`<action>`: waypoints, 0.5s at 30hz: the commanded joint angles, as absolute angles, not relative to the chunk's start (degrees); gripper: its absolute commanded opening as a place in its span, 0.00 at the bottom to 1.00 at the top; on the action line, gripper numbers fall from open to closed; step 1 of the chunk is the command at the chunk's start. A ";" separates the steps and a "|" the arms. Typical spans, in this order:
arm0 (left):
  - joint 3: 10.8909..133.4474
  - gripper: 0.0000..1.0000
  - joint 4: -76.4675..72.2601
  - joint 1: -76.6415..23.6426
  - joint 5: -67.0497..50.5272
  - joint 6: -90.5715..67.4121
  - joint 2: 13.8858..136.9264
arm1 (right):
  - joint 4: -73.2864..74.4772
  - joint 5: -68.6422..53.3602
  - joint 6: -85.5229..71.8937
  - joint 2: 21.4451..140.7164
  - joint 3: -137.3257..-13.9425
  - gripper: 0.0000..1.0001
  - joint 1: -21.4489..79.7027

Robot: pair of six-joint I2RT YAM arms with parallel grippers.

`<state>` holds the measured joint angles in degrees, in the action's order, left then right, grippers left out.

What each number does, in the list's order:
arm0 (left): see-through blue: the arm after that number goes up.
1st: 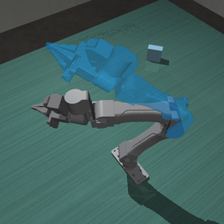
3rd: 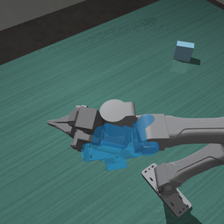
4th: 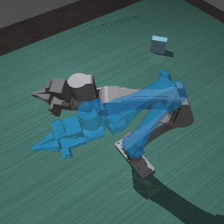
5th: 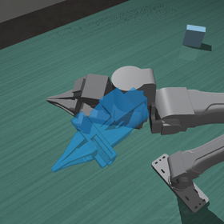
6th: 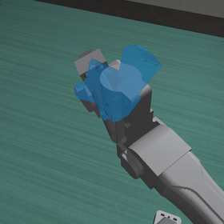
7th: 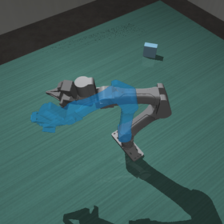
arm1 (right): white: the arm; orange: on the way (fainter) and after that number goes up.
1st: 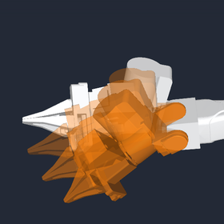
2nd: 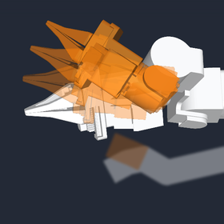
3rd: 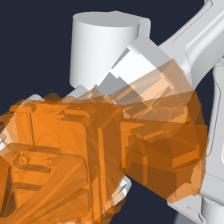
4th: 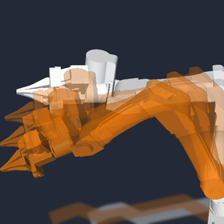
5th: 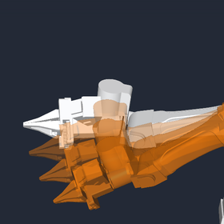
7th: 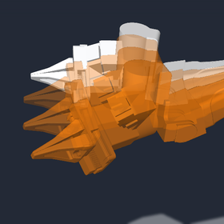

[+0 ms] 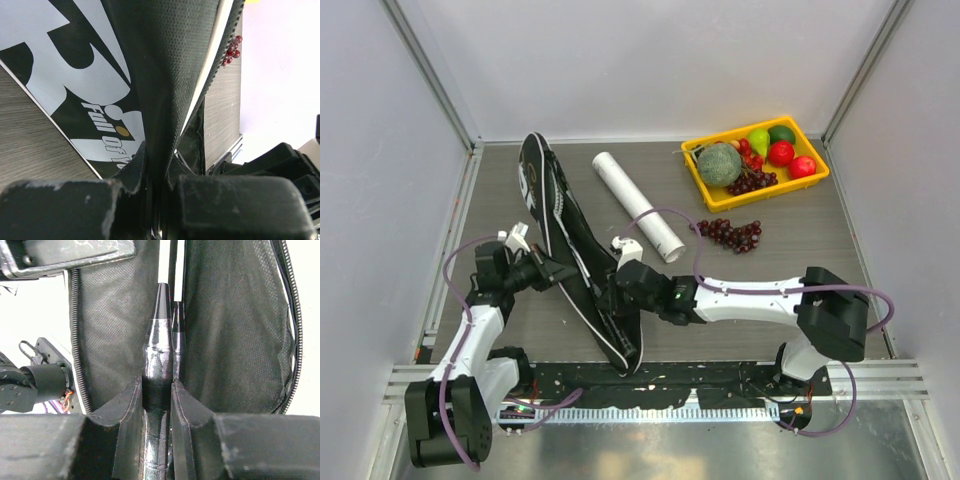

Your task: Pack up the badminton gear

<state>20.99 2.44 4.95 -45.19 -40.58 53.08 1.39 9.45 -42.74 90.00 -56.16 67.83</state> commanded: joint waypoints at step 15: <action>24.34 0.00 7.20 4.48 -47.38 -39.64 50.71 | -0.45 16.70 -42.28 93.62 -60.72 0.44 72.33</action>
